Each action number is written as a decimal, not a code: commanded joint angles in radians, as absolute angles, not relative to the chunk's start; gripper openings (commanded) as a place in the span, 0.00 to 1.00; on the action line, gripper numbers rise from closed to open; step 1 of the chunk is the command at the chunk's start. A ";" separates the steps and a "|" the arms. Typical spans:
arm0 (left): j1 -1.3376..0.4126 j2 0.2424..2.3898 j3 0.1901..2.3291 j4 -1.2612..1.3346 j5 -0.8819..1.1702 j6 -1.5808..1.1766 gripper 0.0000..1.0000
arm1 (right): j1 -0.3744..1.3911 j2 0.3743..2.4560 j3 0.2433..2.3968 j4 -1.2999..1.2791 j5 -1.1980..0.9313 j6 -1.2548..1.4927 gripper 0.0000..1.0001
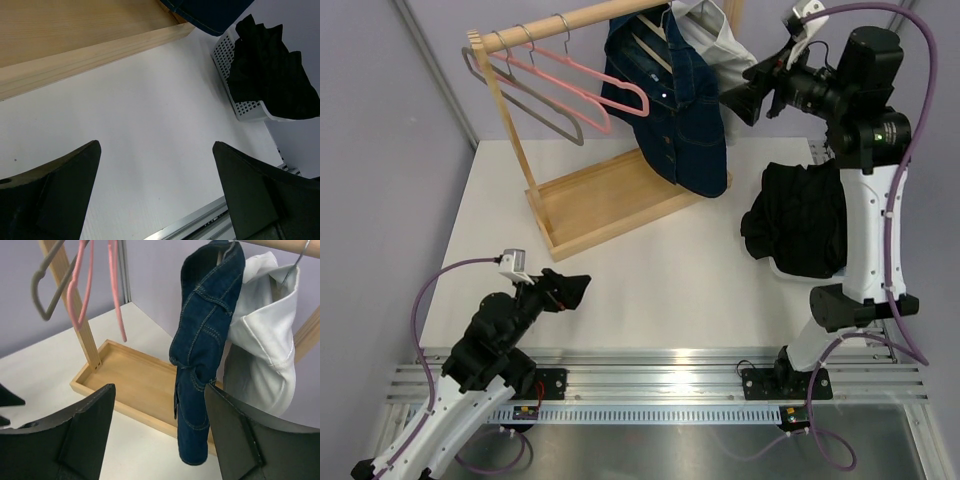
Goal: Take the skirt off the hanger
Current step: Pick up the hanger from the clothesline, then remove the skirt from the hanger.
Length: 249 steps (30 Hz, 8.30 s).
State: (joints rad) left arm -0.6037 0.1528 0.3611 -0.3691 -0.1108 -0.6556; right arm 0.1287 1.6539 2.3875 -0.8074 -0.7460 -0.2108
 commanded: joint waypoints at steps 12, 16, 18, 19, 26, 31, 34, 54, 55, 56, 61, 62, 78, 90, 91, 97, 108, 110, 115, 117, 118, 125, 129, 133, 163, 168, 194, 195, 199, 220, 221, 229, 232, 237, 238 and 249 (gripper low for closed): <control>-0.604 0.202 0.393 -0.330 -0.147 -0.655 0.99 | 0.279 1.914 2.516 -0.649 -0.350 0.050 0.78; -0.604 0.209 0.380 -0.314 -0.141 -0.655 0.99 | 0.285 1.960 2.533 -0.612 -0.293 0.098 0.73; -0.604 0.207 0.377 -0.310 -0.140 -0.658 0.99 | 0.293 1.980 2.531 -0.595 -0.295 0.115 0.70; -0.603 0.206 0.373 -0.310 -0.140 -0.658 0.99 | 0.298 1.985 2.530 -0.588 -0.293 0.120 0.69; -0.604 0.199 0.364 -0.318 -0.138 -0.664 0.99 | 0.330 2.034 2.557 -0.528 -0.262 0.134 0.54; -0.603 0.196 0.367 -0.324 -0.141 -0.667 0.99 | 0.331 2.040 2.557 -0.512 -0.294 0.118 0.00; -0.604 0.199 0.365 -0.322 -0.140 -0.667 0.99 | 0.331 2.004 2.514 -0.467 -0.328 0.086 0.00; -0.604 0.212 0.347 -0.284 -0.101 -0.661 0.99 | 0.331 1.752 2.369 -0.368 -0.387 0.011 0.00; -0.604 0.213 0.347 -0.279 -0.097 -0.663 0.99 | 0.330 1.728 2.331 -0.371 -0.388 0.008 0.00; -0.604 0.212 0.345 -0.278 -0.094 -0.663 0.99 | 0.330 1.712 2.309 -0.373 -0.390 0.006 0.00; -0.604 0.216 0.342 -0.239 -0.061 -0.663 0.99 | 0.330 1.582 2.090 -0.383 -0.388 -0.067 0.00; -0.603 0.219 0.339 -0.230 -0.052 -0.661 0.99 | 0.330 1.562 2.056 -0.383 -0.382 -0.078 0.00; -0.620 0.624 0.103 0.739 0.100 -1.110 0.91 | 0.316 1.082 1.205 -0.480 -0.452 -0.123 0.00; -0.784 1.324 0.388 1.285 -0.072 -1.419 0.57 | 0.318 0.897 0.910 -0.463 -0.500 -0.161 0.00; -0.791 1.377 0.406 1.334 -0.083 -1.443 0.53 | 0.318 0.887 0.904 -0.462 -0.503 -0.161 0.00; -0.851 1.743 0.578 1.603 -0.078 -1.632 0.34 | 0.321 0.861 0.891 -0.463 -0.494 -0.167 0.00; -0.891 1.790 0.621 1.563 -0.196 -1.621 0.41 | 0.324 0.818 0.850 -0.465 -0.457 -0.183 0.00; -0.893 1.778 0.626 1.545 -0.193 -1.603 0.43 | 0.322 0.811 0.842 -0.462 -0.442 -0.183 0.00; -0.894 1.732 0.604 1.534 -0.227 -1.580 0.44 | 0.324 0.802 0.841 -0.462 -0.425 -0.181 0.00; -0.893 1.712 0.594 1.516 -0.242 -1.560 0.44 | 0.324 0.799 0.842 -0.466 -0.426 -0.179 0.00; -0.893 1.689 0.583 1.509 -0.258 -1.551 0.44 | 0.322 0.795 0.842 -0.471 -0.423 -0.179 0.00; -0.891 1.622 0.612 1.367 -0.299 -1.517 0.51 | 0.322 0.778 0.845 -0.489 -0.443 -0.189 0.00; -0.891 1.629 0.653 1.279 -0.293 -1.509 0.52 | 0.322 0.765 0.854 -0.509 -0.471 -0.202 0.00; -0.893 1.634 0.667 1.250 -0.293 -1.516 0.51 | 0.322 0.756 0.859 -0.514 -0.469 -0.201 0.00; -0.911 1.546 0.765 0.839 -0.351 -1.463 0.43 | 0.322 0.782 0.902 -0.485 -0.489 -0.149 0.00; -0.913 1.586 0.822 0.785 -0.344 -1.463 0.44 | 0.324 0.773 0.903 -0.486 -0.502 -0.147 0.00; -0.877 1.686 0.907 0.822 -0.204 -1.476 0.11 | 0.331 0.736 0.893 -0.558 -0.515 -0.293 0.00; -0.876 1.681 0.902 0.833 -0.201 -1.471 0.09 | 0.331 0.733 0.890 -0.560 -0.517 -0.301 0.00; -0.871 1.661 0.888 0.862 -0.176 -1.442 0.02 | 0.331 0.724 0.877 -0.587 -0.548 -0.344 0.06; -0.801 1.413 0.798 0.551 0.371 -0.868 0.00 | 0.330 0.840 1.135 -0.881 -0.866 -0.545 0.86; -0.801 1.411 0.802 0.522 0.389 -0.829 0.00 | 0.331 0.865 1.134 -0.826 -0.886 -0.475 0.84; -0.827 1.373 0.853 0.267 0.468 -0.632 0.00 | 0.337 1.083 1.213 -0.572 -0.761 -0.085 0.70; -0.828 1.365 0.862 0.226 0.442 -0.605 0.00 | 0.397 1.107 1.223 -0.555 -0.684 -0.048 0.70; -0.854 1.384 0.937 0.115 0.390 -0.563 0.00 | 0.526 1.140 1.239 -0.538 -0.507 -0.035 0.71; -0.857 1.385 0.945 0.106 0.387 -0.560 0.00 | 0.544 1.146 1.244 -0.545 -0.494 -0.058 0.74; -0.867 1.376 0.951 0.104 0.390 -0.589 0.00 | 0.686 1.218 1.293 -0.623 -0.219 -0.182 0.72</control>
